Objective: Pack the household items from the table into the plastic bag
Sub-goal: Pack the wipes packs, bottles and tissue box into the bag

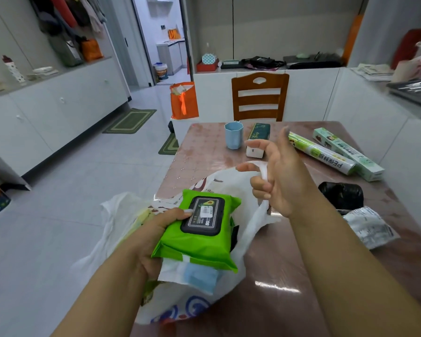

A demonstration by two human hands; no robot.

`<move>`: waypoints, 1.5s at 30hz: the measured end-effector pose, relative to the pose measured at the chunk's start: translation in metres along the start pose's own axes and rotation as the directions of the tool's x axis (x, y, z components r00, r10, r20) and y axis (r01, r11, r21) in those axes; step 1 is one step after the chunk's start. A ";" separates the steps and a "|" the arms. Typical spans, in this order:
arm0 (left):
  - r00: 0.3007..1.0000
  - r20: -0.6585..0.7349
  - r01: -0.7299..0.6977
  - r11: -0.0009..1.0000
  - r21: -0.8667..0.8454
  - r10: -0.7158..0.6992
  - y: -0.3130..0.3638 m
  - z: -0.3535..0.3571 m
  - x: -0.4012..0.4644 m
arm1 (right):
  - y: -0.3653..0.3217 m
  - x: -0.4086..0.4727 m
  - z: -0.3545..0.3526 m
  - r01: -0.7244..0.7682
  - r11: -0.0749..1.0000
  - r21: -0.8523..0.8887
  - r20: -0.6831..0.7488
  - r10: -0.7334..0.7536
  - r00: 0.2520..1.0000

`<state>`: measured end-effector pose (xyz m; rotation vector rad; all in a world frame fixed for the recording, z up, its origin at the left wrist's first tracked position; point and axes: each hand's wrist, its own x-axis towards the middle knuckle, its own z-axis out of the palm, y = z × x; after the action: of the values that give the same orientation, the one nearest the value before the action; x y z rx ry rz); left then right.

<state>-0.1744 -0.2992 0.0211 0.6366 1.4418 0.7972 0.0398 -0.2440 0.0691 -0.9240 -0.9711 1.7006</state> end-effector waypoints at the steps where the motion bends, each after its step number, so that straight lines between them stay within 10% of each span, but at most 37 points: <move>1: 1.000 0.010 0.000 1.000 -0.021 0.000 -0.002 0.002 0.000 | -0.002 -0.002 0.001 -0.002 1.000 0.002 0.025 0.002 1.000; 6: 0.996 -0.039 -0.082 0.995 -0.056 0.080 -0.001 0.019 -0.005 | -0.006 -0.006 0.002 0.042 0.998 0.050 0.102 -0.047 0.994; 12: 0.934 -0.214 -0.092 0.769 0.632 0.288 0.006 0.015 0.019 | -0.007 -0.006 0.005 0.070 0.997 0.039 0.146 -0.075 0.986; 18: 0.871 -0.166 -0.112 0.516 0.849 0.463 -0.016 0.042 0.019 | -0.004 -0.004 0.012 0.087 0.996 -0.003 0.164 -0.085 0.983; 22: 0.894 -0.136 -0.148 0.568 0.810 0.427 -0.017 0.035 0.022 | 0.003 -0.002 0.013 0.036 0.999 -0.022 0.142 -0.032 0.989; 29: 0.678 -0.288 0.098 0.304 0.947 0.677 0.001 -0.019 0.031 | -0.005 -0.002 0.017 0.078 0.997 -0.029 0.167 -0.072 0.983; 45: 0.552 -0.196 -0.440 0.484 0.756 0.810 0.036 0.061 -0.016 | -0.016 -0.019 -0.029 -0.221 0.700 -0.679 -0.185 0.128 0.974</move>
<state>-0.1161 -0.2849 0.0620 1.7102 2.0495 1.1558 0.0761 -0.2526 0.0746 -1.6436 -1.5268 1.3910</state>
